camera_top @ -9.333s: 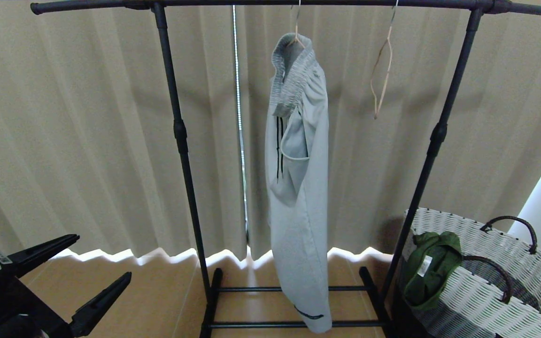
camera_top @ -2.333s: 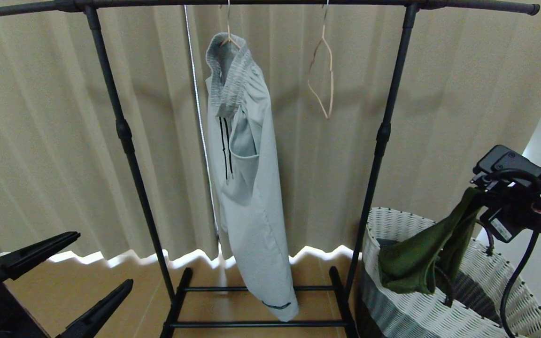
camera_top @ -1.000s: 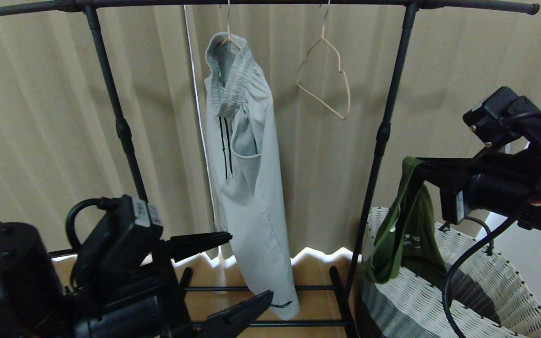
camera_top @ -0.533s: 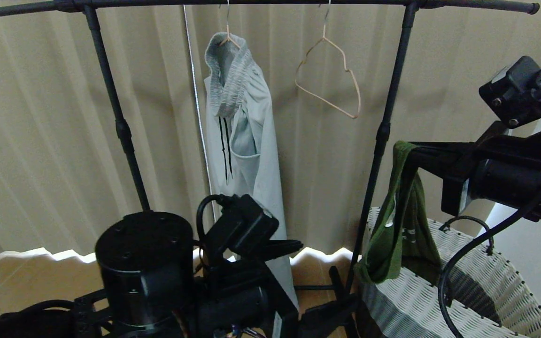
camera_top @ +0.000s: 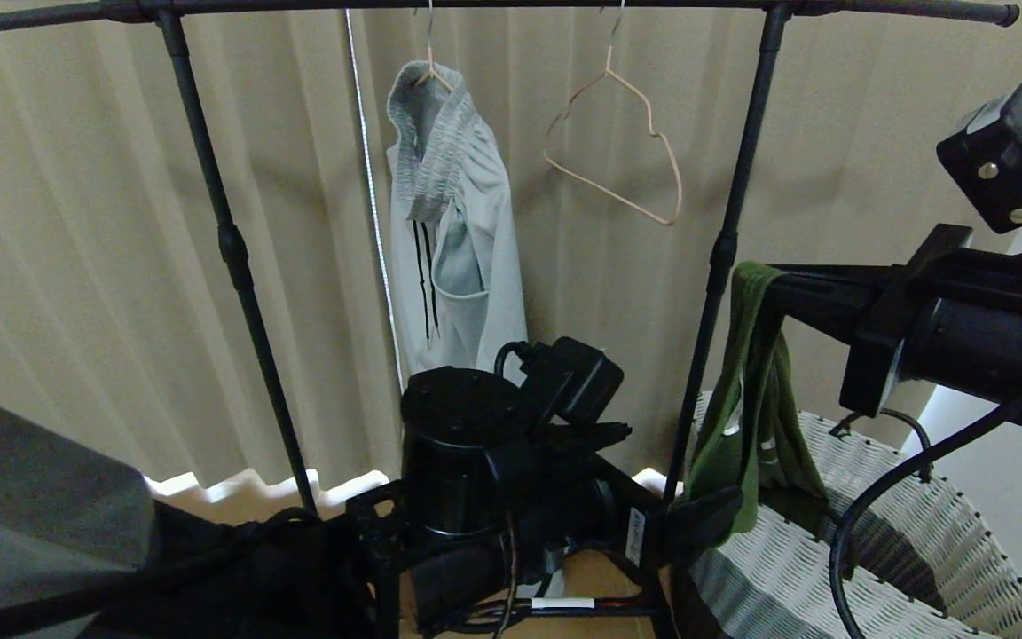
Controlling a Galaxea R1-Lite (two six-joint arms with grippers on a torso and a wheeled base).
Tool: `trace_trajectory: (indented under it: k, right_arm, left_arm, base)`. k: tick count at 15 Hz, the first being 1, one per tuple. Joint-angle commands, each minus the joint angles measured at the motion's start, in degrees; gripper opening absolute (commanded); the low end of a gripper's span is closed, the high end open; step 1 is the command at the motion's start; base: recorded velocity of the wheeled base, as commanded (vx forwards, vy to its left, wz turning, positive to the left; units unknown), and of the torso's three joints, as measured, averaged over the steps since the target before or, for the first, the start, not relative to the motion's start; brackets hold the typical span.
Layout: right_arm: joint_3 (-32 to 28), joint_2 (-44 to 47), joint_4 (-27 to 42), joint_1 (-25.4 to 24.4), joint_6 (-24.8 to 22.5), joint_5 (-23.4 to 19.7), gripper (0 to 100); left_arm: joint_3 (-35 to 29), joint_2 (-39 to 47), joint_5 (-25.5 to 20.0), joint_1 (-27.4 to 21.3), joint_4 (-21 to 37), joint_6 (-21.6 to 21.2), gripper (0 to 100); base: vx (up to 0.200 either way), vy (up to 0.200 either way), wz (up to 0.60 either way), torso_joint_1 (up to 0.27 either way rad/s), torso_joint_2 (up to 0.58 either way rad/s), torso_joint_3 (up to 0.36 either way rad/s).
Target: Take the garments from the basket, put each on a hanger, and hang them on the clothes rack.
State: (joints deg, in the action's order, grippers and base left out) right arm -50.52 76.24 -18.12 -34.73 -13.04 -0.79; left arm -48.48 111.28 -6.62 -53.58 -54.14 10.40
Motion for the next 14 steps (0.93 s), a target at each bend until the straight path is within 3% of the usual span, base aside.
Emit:
trace_trajectory:
  k: [1, 4, 13, 14]
  right_arm:
    - [0.2, -0.8, 0.1, -0.4, 0.0, 0.0, 0]
    - [0.1, -1.2, -0.2, -1.1, 0.0, -0.4, 0]
    - [-1.3, -1.6, -0.3, -1.8, 0.0, -2.2, 0]
    - [-1.3, -1.6, -0.3, -1.8, 0.0, -2.2, 0]
  left_arm:
    - [-3.6, 5.5, 0.0, 0.1, 0.1, 0.1, 100]
    - [-6.0, 9.2, 3.3, 0.1, 0.0, -0.2, 100]
    - [-3.4, 10.0, 4.9, 3.9, 0.4, -4.2, 100]
    - [-2.3, 9.9, 4.9, 4.0, 0.3, -5.2, 0]
  base:
    - [0.0, 0.0, 0.0, 0.0, 0.0, 0.0]
    - [0.0, 0.0, 0.0, 0.0, 0.0, 0.0]
    - [0.0, 0.0, 0.0, 0.0, 0.0, 0.0]
    - [0.0, 0.0, 0.0, 0.0, 0.0, 0.0]
